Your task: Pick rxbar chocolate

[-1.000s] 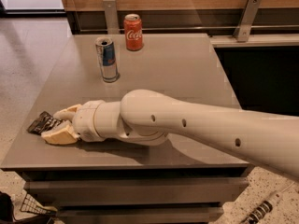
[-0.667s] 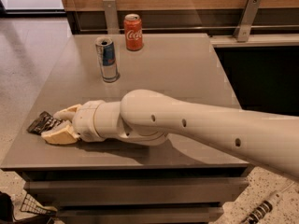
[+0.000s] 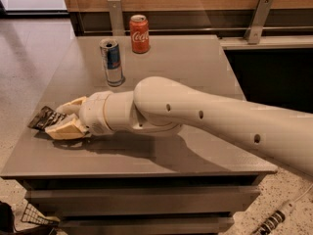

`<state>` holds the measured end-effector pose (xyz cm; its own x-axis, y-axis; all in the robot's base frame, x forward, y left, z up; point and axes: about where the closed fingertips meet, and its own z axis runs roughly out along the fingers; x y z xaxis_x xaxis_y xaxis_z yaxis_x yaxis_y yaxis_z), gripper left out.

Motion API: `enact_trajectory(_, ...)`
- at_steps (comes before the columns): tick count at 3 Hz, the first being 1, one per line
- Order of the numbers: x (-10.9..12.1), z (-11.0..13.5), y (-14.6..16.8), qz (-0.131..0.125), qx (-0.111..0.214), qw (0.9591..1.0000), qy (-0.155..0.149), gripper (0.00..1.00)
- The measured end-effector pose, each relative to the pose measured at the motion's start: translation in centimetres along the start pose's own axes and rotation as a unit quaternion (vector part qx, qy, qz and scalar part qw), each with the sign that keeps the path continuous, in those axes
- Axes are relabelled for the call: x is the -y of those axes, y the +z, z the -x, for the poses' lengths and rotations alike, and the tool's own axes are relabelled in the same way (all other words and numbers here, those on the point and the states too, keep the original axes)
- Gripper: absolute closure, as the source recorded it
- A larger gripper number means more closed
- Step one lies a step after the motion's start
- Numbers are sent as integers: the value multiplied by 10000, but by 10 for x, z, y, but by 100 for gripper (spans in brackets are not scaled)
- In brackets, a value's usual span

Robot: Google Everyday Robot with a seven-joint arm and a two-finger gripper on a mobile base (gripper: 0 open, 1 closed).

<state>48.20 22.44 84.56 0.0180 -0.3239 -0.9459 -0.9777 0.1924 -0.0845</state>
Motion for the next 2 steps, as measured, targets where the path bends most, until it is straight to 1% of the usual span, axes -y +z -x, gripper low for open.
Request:
enact_trajectory(1, 5, 34, -24, -64, -29, 9995, -295, 100)
enact_trajectory(2, 4, 67, -49, -171, -24, 9979, -628, 100)
